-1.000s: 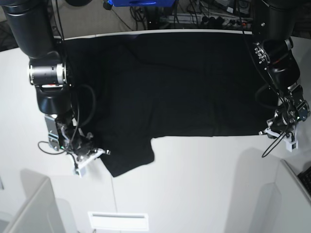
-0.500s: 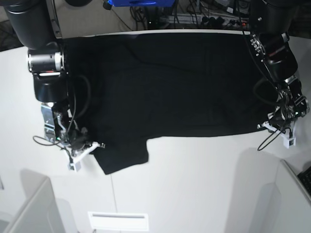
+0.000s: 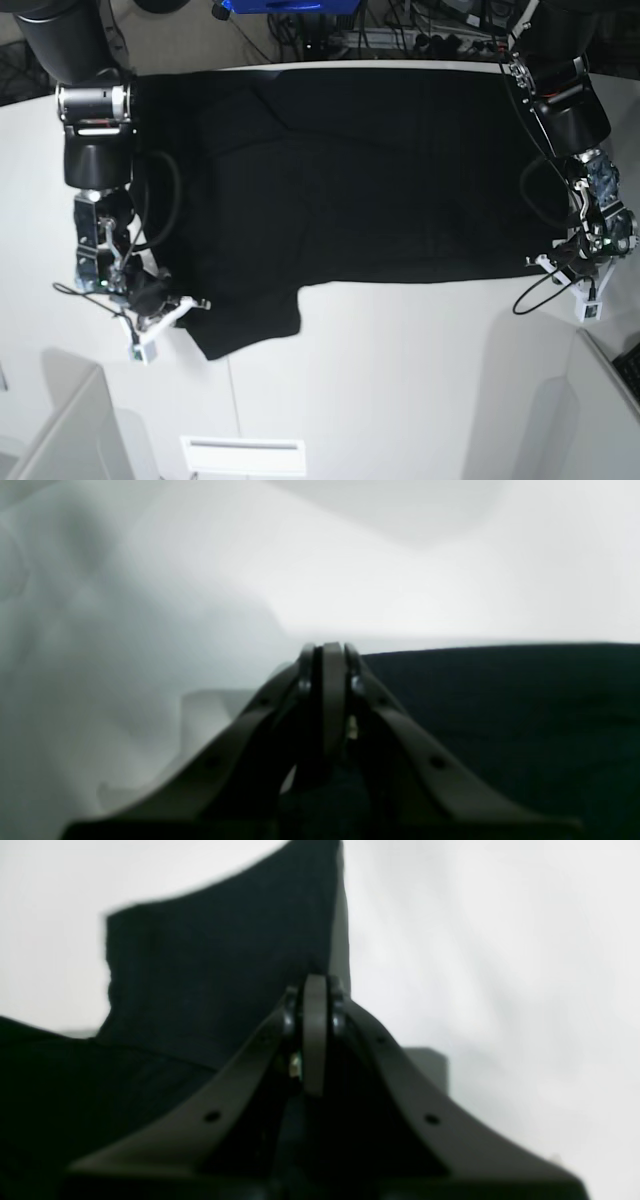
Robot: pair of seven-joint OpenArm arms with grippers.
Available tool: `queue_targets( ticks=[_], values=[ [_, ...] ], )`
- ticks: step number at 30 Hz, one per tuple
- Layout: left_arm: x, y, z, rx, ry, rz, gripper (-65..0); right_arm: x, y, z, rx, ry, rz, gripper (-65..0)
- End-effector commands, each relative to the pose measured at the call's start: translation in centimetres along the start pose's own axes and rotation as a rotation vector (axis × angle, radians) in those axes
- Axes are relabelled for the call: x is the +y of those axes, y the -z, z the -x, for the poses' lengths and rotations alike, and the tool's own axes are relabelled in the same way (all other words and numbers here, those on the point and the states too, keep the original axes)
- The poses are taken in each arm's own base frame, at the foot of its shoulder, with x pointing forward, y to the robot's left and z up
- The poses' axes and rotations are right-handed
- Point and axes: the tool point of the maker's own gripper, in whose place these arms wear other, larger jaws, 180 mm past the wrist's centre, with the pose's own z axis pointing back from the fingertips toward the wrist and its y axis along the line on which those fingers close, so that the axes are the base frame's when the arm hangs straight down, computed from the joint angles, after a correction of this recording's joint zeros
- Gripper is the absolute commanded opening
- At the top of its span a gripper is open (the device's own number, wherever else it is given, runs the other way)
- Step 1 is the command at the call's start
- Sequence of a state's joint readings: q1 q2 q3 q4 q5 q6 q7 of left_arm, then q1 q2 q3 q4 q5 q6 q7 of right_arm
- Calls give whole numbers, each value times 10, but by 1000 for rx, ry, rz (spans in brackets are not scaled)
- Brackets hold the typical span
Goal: Fold the T-shirt properly
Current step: 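Grasp the hem corners with both grippers, then lift the hem with both grippers and fold it over toward the collar edge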
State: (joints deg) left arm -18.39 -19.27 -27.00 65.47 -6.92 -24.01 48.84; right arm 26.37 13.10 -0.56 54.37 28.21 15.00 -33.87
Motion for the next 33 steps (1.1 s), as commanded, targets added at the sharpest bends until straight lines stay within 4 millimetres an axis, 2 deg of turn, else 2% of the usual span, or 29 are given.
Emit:
queue_targets(
  ticks=[1, 4, 8, 12, 17, 20, 21, 26, 30, 33],
  values=[
    [12, -9, -24, -64, 7, -22, -650, -6, -11, -31, -78, -1, 5, -650],
    [12, -10, -19, -57, 13, -26, -650, -11, -18, -28, -72, 11, 13, -650],
    [11, -19, -23, -88, 43, -37, -650, -9, -24, -22, -55, -7, 13, -650],
    [9, -29, -17, -79, 66, -44, -650, -20, -34, -19, -63, 45, 28, -650],
    [5, -40, -13, -97, -52, 49, -650, -28, -40, -12, -40, 69, 40, -650],
    [4, -43, -4, -83, -52, 52, -650, -38, -48, -4, -30, 106, 55, -650],
    [4, -44, -1, -81, -50, 54, -650, -38, -51, -7, -39, 107, 57, -650],
    [4, -49, 4, -83, -34, 48, -650, -41, -66, 7, -14, 136, 65, -650],
    [21, -63, -1, -102, -61, 8, -650, -45, -74, 17, 8, 144, 77, -650],
    [23, -69, -3, -95, -55, -4, -650, -43, -82, 24, 8, 122, 83, -650]
  ],
)
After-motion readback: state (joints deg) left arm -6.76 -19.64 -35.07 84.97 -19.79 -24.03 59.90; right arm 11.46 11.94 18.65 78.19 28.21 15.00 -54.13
